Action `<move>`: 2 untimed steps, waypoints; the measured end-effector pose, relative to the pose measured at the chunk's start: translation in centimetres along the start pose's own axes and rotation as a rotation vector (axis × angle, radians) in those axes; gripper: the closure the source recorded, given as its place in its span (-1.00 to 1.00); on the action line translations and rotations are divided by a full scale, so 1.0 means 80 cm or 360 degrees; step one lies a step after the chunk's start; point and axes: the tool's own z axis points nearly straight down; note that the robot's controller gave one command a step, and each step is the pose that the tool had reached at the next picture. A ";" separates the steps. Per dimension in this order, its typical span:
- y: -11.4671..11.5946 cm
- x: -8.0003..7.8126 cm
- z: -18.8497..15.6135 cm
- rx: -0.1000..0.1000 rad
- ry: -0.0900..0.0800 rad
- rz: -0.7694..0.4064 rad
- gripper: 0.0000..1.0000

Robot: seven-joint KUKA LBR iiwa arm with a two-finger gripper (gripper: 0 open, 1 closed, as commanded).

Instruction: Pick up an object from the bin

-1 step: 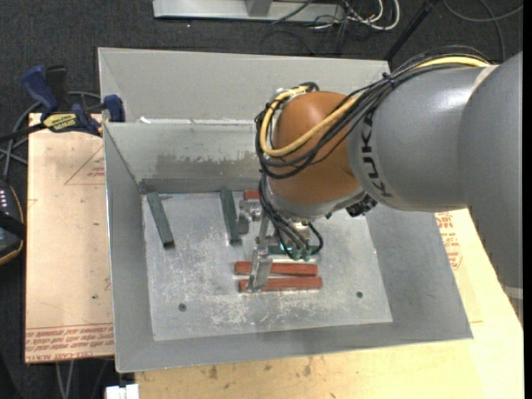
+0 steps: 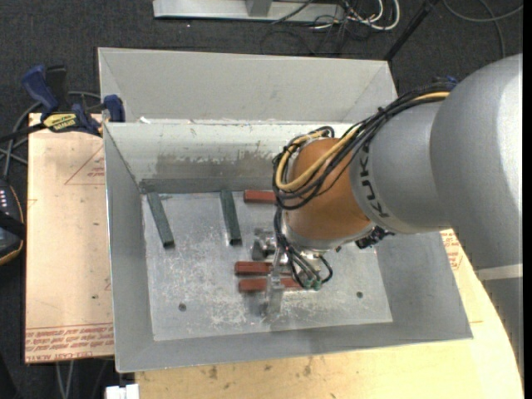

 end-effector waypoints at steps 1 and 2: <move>0.003 -0.003 -0.005 -0.0005 -0.0012 -0.0004 1.00; 0.019 0.026 -0.005 -0.0004 -0.0009 -0.0052 1.00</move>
Offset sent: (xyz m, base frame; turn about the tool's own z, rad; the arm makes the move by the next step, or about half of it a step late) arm 0.0000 0.0000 0.0000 0.0000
